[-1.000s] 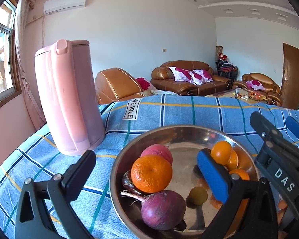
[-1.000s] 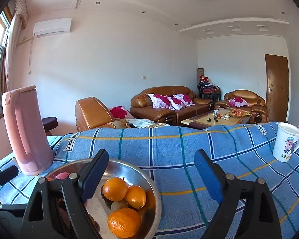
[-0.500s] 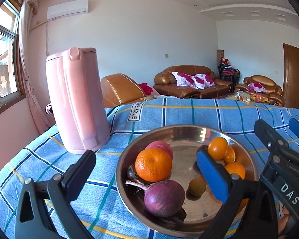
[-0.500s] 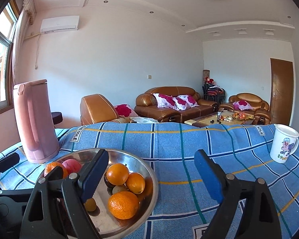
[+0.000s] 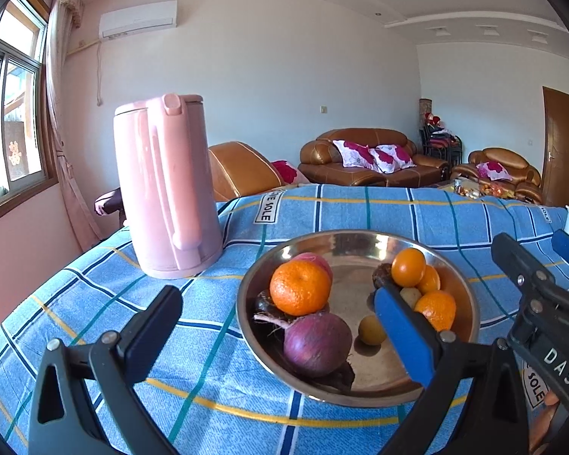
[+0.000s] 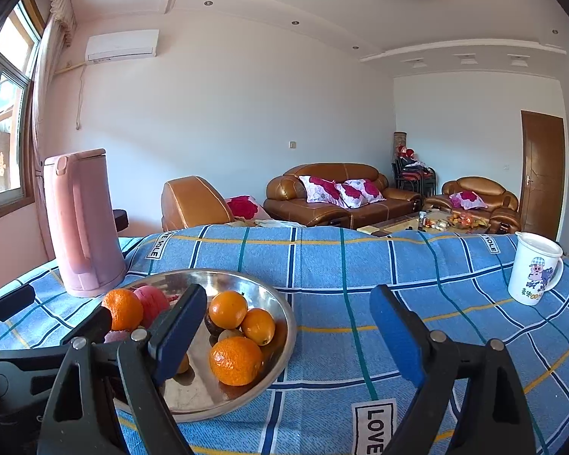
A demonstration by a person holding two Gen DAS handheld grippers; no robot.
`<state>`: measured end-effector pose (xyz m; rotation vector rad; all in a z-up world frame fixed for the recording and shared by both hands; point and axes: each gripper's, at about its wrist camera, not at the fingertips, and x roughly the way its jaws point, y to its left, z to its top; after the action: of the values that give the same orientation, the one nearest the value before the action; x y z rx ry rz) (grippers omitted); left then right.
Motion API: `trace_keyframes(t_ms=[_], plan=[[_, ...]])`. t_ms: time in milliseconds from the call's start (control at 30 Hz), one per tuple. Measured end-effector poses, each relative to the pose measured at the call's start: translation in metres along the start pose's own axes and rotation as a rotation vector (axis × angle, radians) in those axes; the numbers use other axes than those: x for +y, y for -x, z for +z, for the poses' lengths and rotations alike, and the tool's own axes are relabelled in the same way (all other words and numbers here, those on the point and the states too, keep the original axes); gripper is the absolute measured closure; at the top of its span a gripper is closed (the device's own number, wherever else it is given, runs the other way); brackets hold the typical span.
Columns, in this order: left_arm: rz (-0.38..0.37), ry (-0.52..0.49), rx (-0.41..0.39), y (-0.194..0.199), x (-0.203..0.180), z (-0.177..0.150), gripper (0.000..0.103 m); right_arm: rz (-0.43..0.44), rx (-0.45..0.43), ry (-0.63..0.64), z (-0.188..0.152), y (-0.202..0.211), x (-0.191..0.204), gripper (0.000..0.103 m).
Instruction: Organize fruits
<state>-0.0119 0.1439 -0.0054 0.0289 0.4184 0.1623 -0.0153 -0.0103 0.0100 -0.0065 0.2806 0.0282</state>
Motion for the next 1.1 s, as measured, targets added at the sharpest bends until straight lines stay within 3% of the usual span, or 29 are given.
trace_keyframes(t_ms=[367, 1100], plan=[[0.003, 0.054, -0.037, 0.022, 0.007, -0.004, 0.000, 0.004, -0.013, 0.012, -0.004, 0.019, -0.006, 0.014], [0.000, 0.004, -0.056, 0.027, -0.003, -0.003, 0.000, -0.055, -0.029, -0.018, -0.003, 0.022, -0.014, 0.014]])
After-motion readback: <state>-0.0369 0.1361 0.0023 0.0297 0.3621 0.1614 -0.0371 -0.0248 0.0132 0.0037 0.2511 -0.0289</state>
